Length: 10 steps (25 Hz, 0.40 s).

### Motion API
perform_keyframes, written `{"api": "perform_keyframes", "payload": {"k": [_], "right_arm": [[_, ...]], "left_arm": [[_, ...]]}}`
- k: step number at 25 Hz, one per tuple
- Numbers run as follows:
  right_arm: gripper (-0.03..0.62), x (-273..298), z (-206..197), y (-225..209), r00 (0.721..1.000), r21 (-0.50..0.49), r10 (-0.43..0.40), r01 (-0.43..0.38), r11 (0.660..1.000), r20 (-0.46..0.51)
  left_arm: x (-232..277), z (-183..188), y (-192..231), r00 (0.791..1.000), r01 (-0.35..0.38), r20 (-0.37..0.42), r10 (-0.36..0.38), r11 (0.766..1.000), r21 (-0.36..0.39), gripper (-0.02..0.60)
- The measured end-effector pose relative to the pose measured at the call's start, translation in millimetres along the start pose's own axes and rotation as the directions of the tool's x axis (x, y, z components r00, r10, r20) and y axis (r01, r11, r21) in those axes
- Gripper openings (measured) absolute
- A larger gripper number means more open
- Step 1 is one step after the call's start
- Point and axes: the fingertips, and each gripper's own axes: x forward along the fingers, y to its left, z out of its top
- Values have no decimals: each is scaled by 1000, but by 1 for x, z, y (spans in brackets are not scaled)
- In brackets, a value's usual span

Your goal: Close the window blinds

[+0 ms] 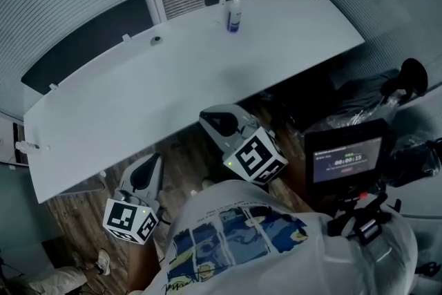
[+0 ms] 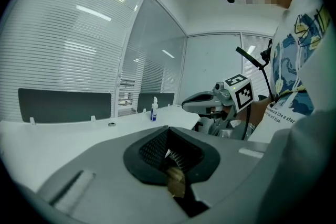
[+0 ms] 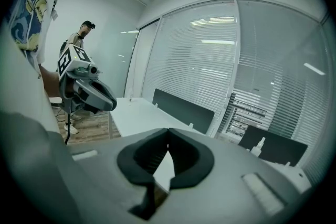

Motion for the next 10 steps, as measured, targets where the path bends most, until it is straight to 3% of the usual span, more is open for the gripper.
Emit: {"api": "perform_keyframes", "payload": {"k": [10], "right_arm": [[3, 2, 4, -1, 1000, -14, -6, 6, 1000, -8]], "left_arm": [[-7, 8, 13, 1000, -31, 3, 31, 999, 12, 8]]}}
